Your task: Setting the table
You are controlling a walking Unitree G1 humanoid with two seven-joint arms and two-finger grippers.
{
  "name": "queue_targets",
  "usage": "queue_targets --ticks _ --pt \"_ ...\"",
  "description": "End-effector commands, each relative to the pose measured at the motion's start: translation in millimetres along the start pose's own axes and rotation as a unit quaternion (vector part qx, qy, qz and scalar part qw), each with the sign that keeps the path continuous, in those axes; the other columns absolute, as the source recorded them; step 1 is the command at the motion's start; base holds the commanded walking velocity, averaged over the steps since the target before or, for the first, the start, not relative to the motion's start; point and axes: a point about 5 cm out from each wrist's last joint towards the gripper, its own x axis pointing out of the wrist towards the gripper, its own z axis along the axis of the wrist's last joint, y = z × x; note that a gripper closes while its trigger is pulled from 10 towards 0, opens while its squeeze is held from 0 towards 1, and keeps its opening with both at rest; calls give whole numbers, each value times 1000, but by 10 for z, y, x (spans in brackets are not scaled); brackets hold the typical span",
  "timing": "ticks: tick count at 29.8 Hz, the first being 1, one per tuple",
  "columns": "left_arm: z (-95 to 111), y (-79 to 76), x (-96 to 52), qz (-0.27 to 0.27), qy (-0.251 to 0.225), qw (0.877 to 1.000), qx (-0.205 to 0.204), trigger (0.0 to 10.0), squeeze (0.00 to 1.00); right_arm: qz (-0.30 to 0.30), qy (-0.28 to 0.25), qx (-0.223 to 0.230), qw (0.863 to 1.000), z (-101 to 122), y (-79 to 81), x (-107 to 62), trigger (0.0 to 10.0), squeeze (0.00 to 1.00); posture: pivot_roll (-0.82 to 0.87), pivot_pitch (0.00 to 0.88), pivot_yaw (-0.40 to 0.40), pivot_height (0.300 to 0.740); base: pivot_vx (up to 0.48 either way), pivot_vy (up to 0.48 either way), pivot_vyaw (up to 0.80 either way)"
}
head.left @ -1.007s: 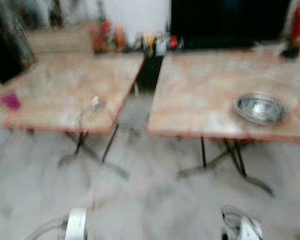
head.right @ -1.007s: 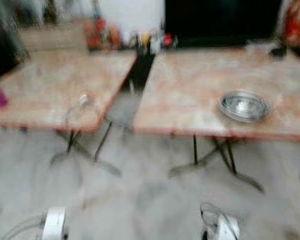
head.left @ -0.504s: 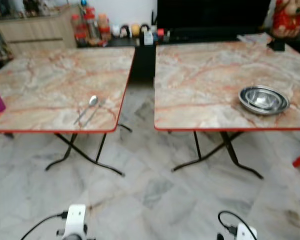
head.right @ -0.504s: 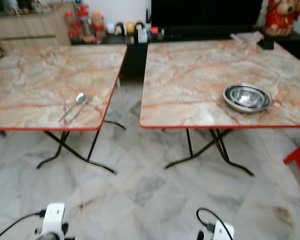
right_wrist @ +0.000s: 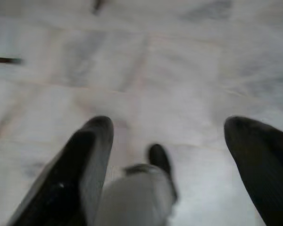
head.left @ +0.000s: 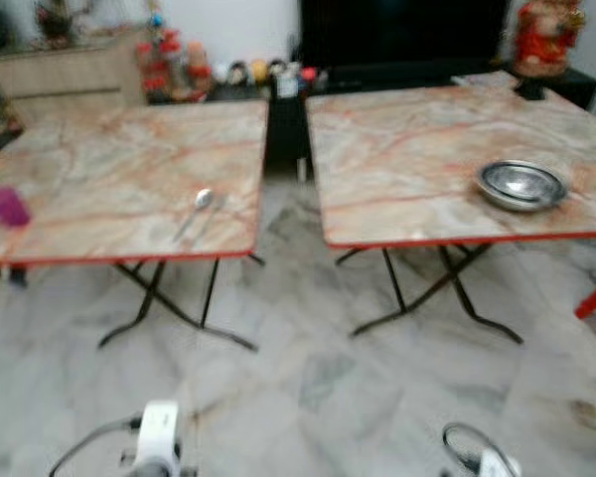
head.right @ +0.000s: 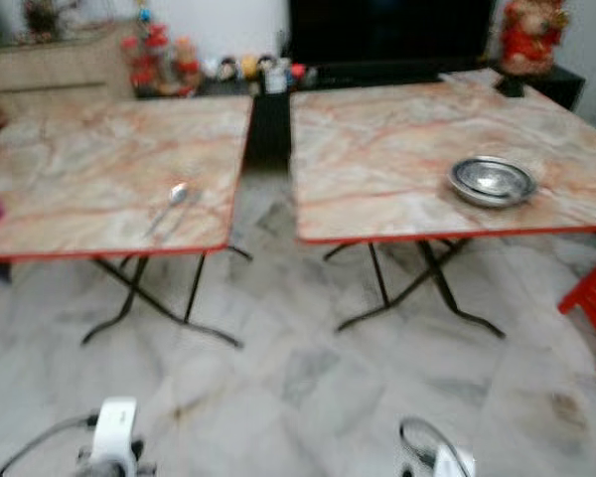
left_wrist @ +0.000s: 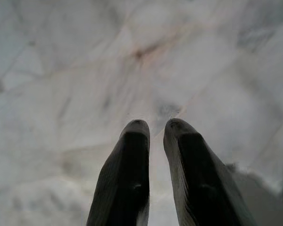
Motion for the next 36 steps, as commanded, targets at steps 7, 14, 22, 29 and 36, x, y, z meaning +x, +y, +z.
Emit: queue_targets --ticks 7,14,22,29,36 --pt "61 -29 16 0 -6 1000 -2 10000 0 -4 -5 4 1000 32 -21 7 10000 0 -26 0 64 740 0 377 0" --pt "63 -17 17 -1 -6 1000 1 10000 0 -3 -3 5 1000 18 -5 5 10000 0 -28 0 72 740 0 373 0" --pt "72 -34 20 -5 -5 1000 6 10000 0 1 -6 5 1000 36 21 12 10000 0 -31 0 77 740 0 367 0" --pt "66 -43 20 -7 -4 1000 10 10000 0 6 -7 -11 1000 51 22 16 10000 0 -32 0 72 740 0 360 0" --pt "25 -60 12 -9 1 1000 14 10000 0 6 -5 -13 1000 42 9 13 10000 0 -37 0 68 740 0 355 282"
